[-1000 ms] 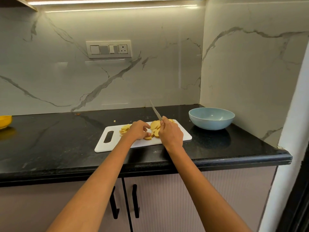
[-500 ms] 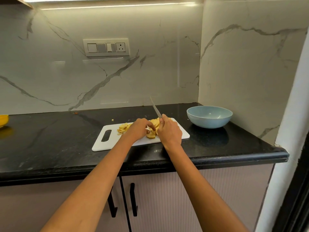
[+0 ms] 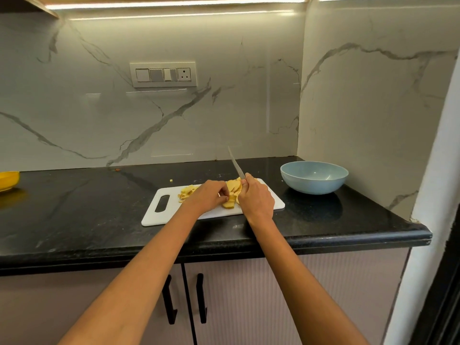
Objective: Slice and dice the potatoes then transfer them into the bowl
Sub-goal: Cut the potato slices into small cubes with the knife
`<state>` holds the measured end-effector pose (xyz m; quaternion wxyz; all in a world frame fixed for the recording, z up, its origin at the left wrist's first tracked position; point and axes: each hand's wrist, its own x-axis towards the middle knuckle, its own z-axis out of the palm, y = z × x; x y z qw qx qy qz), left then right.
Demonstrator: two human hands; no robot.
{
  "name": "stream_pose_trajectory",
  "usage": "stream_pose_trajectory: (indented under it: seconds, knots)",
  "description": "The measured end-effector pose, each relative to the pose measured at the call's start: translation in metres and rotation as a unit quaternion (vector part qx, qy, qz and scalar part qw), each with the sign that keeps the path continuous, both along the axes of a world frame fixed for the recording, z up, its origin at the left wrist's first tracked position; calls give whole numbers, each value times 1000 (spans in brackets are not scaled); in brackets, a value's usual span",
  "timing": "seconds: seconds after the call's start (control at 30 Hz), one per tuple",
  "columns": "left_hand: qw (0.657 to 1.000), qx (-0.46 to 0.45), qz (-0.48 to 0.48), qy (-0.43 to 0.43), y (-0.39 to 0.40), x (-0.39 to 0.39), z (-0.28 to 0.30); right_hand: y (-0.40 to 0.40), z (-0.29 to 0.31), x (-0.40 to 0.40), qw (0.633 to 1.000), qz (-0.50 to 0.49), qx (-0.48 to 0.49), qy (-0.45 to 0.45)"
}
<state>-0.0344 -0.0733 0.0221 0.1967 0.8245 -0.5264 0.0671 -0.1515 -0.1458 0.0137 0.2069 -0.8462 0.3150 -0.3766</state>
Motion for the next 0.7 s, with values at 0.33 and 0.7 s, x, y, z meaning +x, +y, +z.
stream_pose_trajectory:
  seconds: [0.33, 0.7]
  knots:
    - [997, 13, 12, -78, -9, -4, 6, 1, 2, -4, 1000, 1, 3, 5]
    - [993, 33, 8, -114, -13, -9, 9, 1, 1, -4, 1000, -4, 12, -1]
